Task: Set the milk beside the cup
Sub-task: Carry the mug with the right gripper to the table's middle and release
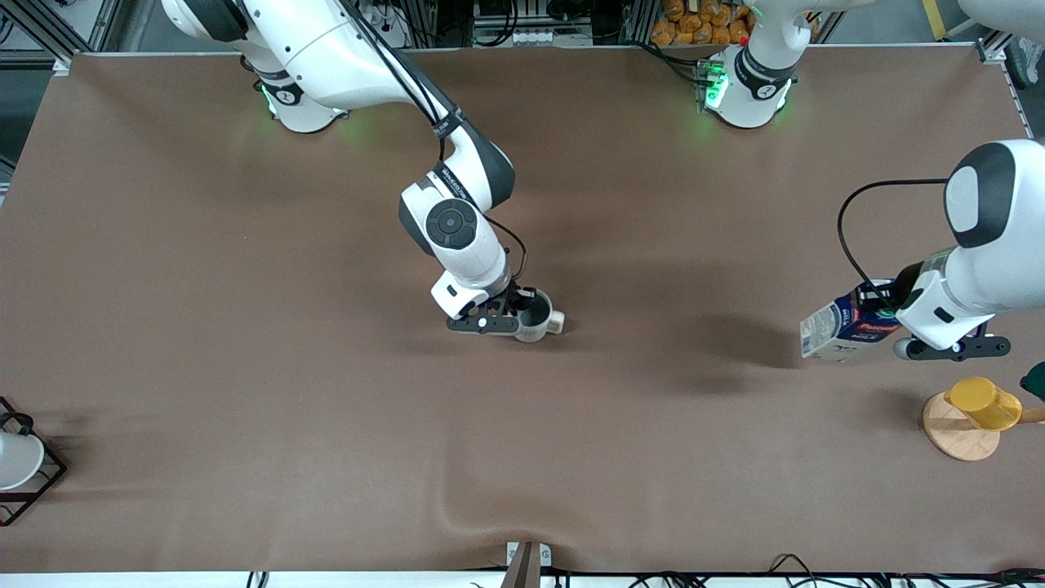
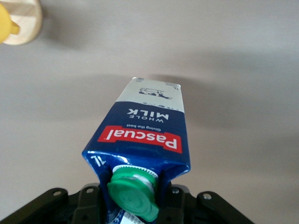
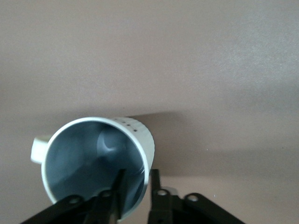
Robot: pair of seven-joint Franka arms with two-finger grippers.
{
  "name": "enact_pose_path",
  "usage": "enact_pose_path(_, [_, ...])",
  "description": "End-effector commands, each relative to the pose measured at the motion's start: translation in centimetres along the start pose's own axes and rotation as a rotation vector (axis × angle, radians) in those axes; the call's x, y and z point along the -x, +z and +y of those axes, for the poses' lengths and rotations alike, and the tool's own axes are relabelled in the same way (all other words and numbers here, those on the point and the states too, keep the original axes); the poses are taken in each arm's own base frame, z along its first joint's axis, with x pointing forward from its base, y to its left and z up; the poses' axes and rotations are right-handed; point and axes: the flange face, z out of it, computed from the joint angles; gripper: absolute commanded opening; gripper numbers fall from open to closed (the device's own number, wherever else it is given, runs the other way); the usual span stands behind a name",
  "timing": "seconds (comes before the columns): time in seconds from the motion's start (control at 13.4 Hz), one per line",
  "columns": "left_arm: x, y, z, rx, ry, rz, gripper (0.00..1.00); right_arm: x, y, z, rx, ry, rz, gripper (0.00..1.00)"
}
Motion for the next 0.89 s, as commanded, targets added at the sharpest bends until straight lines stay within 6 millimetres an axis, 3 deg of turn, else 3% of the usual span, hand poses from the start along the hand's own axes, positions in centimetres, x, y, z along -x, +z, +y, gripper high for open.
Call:
enact_pose_path(0.0, [1.4, -2.2, 5.8, 0.006, -0.028, -0.013, 0.29, -1.0, -2.0, -0.2, -0.003, 0.036, 0.031, 1.0])
enact_pose_path(0.15, [2.7, -2.9, 10.2, 0.003, -0.024, -0.024, 0.29, -3.0, -4.6, 0.9, -0.017, 0.06, 0.063, 1.0])
enact_pose_path(0.37, [4.7, -4.8, 16.3, 0.026, -0.09, -0.017, 0.28, -6.1, -11.2, 4.6, -0.013, 0.123, 0.072, 1.0])
enact_pose_path(0.45, [5.5, -5.0, 18.1, 0.029, -0.104, -0.017, 0.28, -7.8, -13.2, 6.8, -0.011, 0.154, 0.087, 1.0])
enact_pose_path(0.52, [6.4, -5.2, 20.0, 0.034, -0.115, -0.017, 0.28, -10.3, -14.8, 10.4, -0.004, 0.164, 0.112, 1.0])
enact_pose_path(0.67, [8.2, -5.1, 23.9, 0.045, -0.197, -0.03, 0.28, -13.4, -15.9, 17.2, 0.042, 0.081, 0.088, 1.0])
enact_pose_path(0.82, [9.3, -5.1, 26.2, 0.06, -0.172, -0.039, 0.29, -15.3, -17.3, 23.8, 0.1, 0.006, 0.04, 1.0])
